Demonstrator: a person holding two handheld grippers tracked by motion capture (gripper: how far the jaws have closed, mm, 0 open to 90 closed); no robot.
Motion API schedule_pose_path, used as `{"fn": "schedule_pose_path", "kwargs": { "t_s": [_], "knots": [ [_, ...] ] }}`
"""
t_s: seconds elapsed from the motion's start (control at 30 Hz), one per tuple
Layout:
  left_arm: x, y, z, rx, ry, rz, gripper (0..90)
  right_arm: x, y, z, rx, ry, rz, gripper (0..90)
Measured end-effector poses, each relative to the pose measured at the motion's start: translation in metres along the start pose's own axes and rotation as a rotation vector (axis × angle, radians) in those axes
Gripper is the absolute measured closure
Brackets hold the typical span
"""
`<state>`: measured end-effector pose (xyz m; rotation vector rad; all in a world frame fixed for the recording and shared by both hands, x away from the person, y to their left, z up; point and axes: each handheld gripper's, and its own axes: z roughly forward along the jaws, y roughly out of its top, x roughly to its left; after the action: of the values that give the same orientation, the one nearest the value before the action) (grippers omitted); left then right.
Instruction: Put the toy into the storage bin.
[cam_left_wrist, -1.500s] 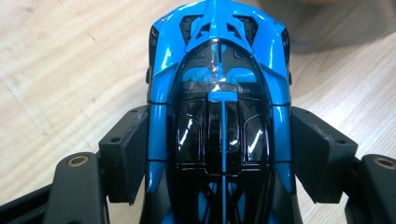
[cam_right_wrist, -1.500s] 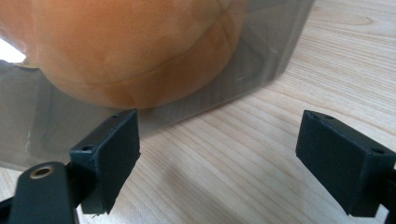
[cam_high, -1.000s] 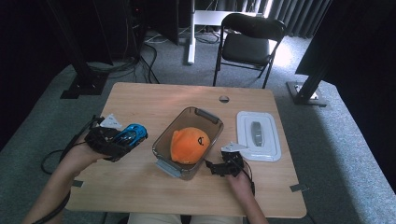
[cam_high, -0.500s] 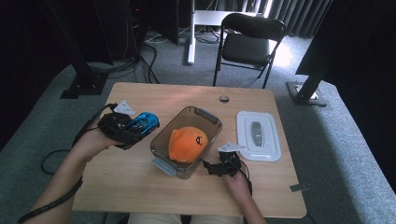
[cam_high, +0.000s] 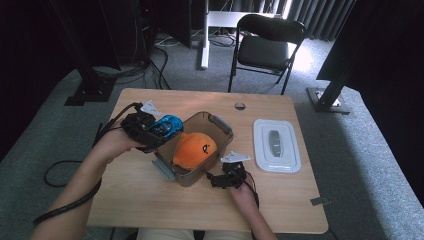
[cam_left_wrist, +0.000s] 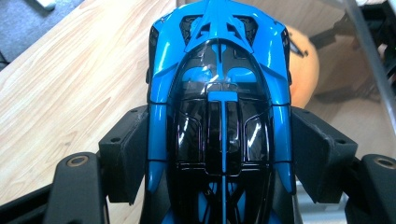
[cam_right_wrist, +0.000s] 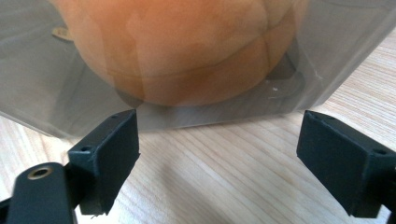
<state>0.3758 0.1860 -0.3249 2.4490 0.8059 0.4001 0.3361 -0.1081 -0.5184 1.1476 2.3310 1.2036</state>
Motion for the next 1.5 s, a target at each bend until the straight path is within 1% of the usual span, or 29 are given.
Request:
{"fn": "schedule_pose_path", "kwargs": {
  "t_s": [0.2,0.33,0.53,0.57,0.7,1.03,1.23,1.27,1.33,1.4,1.5],
  "knots": [
    [-0.006,0.013,0.014,0.01,-0.023,0.019,28.9,0.003,-0.001,0.002,0.005,0.002,-0.011,12.6],
    [-0.008,0.02,0.023,0.01,-0.038,0.018,28.9,0.002,-0.002,0.0,-0.001,0.006,-0.004,12.6],
    [-0.01,0.027,0.035,0.028,-0.05,0.03,28.9,0.001,-0.004,-0.002,-0.01,0.014,0.008,12.6],
    [-0.01,0.027,0.035,0.028,-0.05,0.03,28.9,0.001,-0.004,-0.002,-0.01,0.014,0.008,12.6],
    [-0.012,0.031,0.045,0.038,-0.073,0.037,28.9,-0.001,-0.004,-0.003,-0.014,0.02,0.017,12.6],
    [-0.014,0.033,0.064,0.059,-0.091,0.045,28.9,-0.002,-0.005,-0.003,-0.014,0.03,0.02,12.6],
    [-0.014,0.033,0.073,0.07,-0.088,0.051,28.9,-0.002,-0.005,-0.003,-0.013,0.038,0.021,12.6],
    [-0.015,0.032,0.075,0.068,-0.081,0.053,28.9,-0.002,-0.005,-0.003,-0.013,0.04,0.022,12.6],
    [-0.015,0.032,0.077,0.073,-0.085,0.054,28.9,-0.002,-0.005,-0.003,-0.011,0.041,0.021,12.6],
    [-0.015,0.032,0.08,0.084,-0.076,0.058,28.9,-0.002,-0.006,-0.003,-0.012,0.042,0.021,12.6],
    [-0.015,0.031,0.085,0.088,-0.074,0.054,28.9,-0.002,-0.006,-0.003,-0.012,0.044,0.021,12.6]
  ]
}}
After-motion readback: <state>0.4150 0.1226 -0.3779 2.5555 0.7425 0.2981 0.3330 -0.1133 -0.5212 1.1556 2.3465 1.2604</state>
